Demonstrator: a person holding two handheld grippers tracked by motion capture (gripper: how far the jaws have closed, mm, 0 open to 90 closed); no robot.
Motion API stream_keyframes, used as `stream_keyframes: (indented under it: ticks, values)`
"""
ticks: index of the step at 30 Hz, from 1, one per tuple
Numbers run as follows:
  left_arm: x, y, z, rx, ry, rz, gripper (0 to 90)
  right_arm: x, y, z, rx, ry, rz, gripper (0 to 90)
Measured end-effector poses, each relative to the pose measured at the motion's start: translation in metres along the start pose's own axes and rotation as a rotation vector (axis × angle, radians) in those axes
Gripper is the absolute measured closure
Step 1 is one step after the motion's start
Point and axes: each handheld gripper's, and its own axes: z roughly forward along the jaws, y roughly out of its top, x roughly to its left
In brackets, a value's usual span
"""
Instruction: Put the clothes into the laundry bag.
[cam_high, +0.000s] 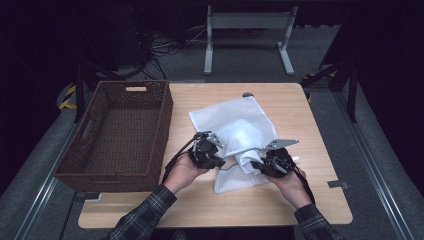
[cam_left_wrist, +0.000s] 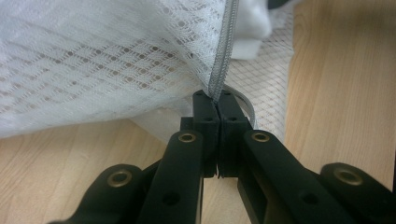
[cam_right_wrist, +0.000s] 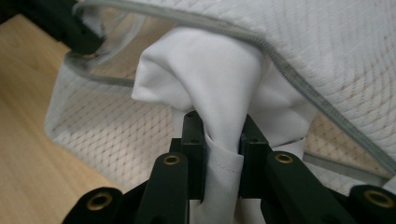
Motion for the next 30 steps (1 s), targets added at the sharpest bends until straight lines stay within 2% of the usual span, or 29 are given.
stream_keyframes:
  ticks: [3, 8, 13, 17, 21, 25, 30]
  values:
    - [-0.002, 0.001, 0.001, 0.006, -0.007, 0.013, 89.2, -0.005, 0.004, 0.004, -0.005, -0.020, 0.024, 77.8]
    - [-0.002, 0.001, 0.001, 0.005, -0.009, 0.014, 89.2, -0.011, 0.012, 0.012, -0.012, -0.039, 0.037, 77.8]
    - [0.000, 0.000, 0.001, 0.004, -0.015, 0.012, 89.2, -0.013, 0.013, 0.016, -0.010, -0.028, 0.036, 75.1]
    - [0.000, -0.001, 0.001, 0.008, -0.013, 0.003, 89.1, -0.014, 0.010, 0.015, -0.012, 0.005, 0.025, 53.8]
    - [0.000, -0.001, 0.001, 0.004, -0.015, 0.008, 89.1, -0.013, 0.006, 0.006, -0.027, 0.017, 0.018, 40.6]
    - [0.000, -0.001, 0.001, 0.002, -0.014, 0.008, 89.1, -0.010, -0.003, -0.011, -0.040, 0.021, 0.010, 34.6]
    - [0.000, -0.001, 0.000, 0.000, -0.014, 0.009, 89.1, -0.005, -0.014, -0.023, -0.020, 0.030, 0.005, 34.1]
